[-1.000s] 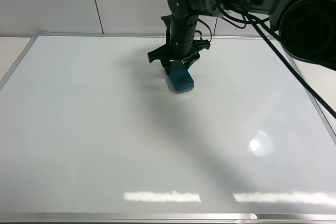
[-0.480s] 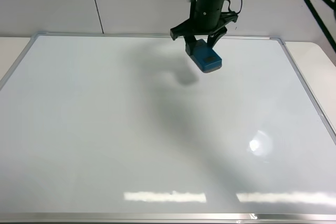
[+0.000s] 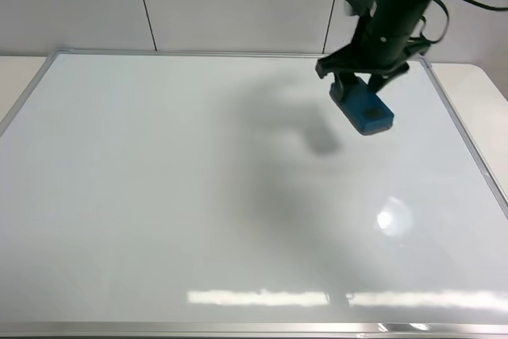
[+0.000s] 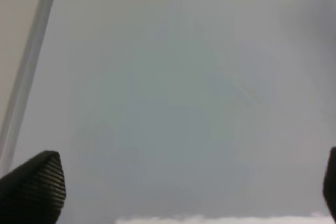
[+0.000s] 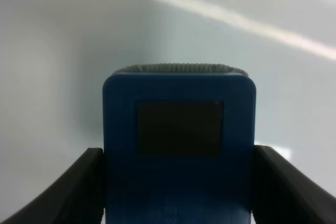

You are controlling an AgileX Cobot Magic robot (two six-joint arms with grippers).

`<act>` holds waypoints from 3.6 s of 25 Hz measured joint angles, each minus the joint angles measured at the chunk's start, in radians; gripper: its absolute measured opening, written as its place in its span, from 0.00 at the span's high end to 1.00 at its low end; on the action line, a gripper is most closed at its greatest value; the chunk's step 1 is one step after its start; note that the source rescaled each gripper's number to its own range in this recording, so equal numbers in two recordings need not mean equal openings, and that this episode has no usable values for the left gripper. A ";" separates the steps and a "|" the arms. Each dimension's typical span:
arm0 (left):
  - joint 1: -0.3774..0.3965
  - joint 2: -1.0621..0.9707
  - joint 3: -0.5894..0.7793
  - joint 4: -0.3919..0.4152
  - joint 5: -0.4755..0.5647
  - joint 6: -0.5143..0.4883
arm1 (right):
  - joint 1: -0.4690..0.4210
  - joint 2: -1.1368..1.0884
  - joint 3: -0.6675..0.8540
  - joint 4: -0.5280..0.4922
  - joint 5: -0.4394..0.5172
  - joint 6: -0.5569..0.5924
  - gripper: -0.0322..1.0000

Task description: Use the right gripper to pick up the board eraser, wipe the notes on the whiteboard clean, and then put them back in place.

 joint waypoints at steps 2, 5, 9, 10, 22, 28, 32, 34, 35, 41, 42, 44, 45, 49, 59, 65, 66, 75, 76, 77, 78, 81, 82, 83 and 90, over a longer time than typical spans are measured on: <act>0.000 0.000 0.000 0.000 0.000 0.000 | -0.045 -0.071 0.141 0.007 -0.057 0.000 0.96; 0.000 0.000 0.000 0.000 0.000 0.000 | -0.110 -0.160 0.300 0.005 -0.111 -0.002 0.96; 0.000 0.000 0.000 0.000 0.000 0.000 | -0.215 -0.237 0.453 0.003 -0.161 -0.031 0.96; 0.000 0.000 0.000 0.000 0.000 0.000 | -0.240 -0.253 0.478 0.003 -0.182 -0.034 0.96; 0.000 0.000 0.000 0.000 0.000 0.000 | -0.248 -0.160 0.544 0.086 -0.464 -0.051 0.96; 0.000 0.000 0.000 0.000 0.000 0.000 | -0.223 -0.085 0.544 0.109 -0.515 -0.072 0.96; 0.000 0.000 0.000 -0.001 0.000 0.000 | -0.223 -0.083 0.544 0.111 -0.520 -0.077 0.96; 0.000 0.000 0.000 -0.001 0.000 0.000 | -0.223 -0.083 0.544 0.111 -0.519 -0.077 0.96; 0.000 0.000 0.000 -0.001 0.000 0.000 | -0.223 -0.082 0.544 0.112 -0.519 -0.077 0.96; 0.000 0.000 0.000 -0.001 0.000 0.000 | -0.223 -0.080 0.544 0.121 -0.522 -0.077 0.96; 0.000 0.000 0.000 -0.001 0.000 0.000 | -0.223 -0.080 0.544 0.120 -0.524 -0.077 0.89; 0.000 0.000 0.000 -0.001 0.000 0.000 | -0.223 -0.074 0.544 0.108 -0.530 -0.077 0.50; 0.000 0.000 0.000 -0.001 0.000 0.000 | -0.223 -0.070 0.544 0.105 -0.530 -0.077 0.29; 0.000 0.000 0.000 -0.001 0.000 0.000 | -0.223 -0.069 0.544 0.118 -0.536 -0.086 0.04; 0.000 0.000 0.000 -0.001 0.000 0.000 | -0.223 -0.118 0.544 0.138 -0.535 -0.110 0.00; 0.000 0.000 0.000 -0.001 0.000 0.000 | -0.223 -0.319 0.544 0.152 -0.514 -0.143 0.00; 0.000 0.000 0.000 -0.001 0.000 0.000 | -0.223 -0.368 0.544 0.162 -0.508 -0.156 0.00; 0.000 0.000 0.000 -0.001 0.000 0.000 | -0.223 -0.852 0.545 0.217 -0.406 -0.208 0.00; 0.000 0.000 0.000 -0.001 0.000 0.000 | -0.223 -0.901 0.545 0.217 -0.390 -0.208 0.00; 0.000 0.000 0.000 -0.001 0.000 0.000 | -0.223 -0.957 0.545 0.217 -0.368 -0.208 0.00; 0.000 0.000 0.000 -0.001 0.000 0.000 | -0.223 -1.012 0.545 0.217 -0.344 -0.209 0.00; 0.000 0.000 0.000 -0.001 0.000 0.000 | -0.223 -1.152 0.545 0.217 -0.243 -0.209 0.00; 0.000 0.000 0.000 -0.001 0.000 0.000 | -0.223 -1.197 0.545 0.217 -0.196 -0.207 0.00; 0.000 0.000 0.000 -0.001 0.000 0.000 | -0.223 -1.232 0.545 0.217 -0.153 -0.205 0.00; 0.000 0.000 0.000 -0.001 0.000 0.000 | -0.223 -1.462 0.546 0.169 0.148 -0.118 0.00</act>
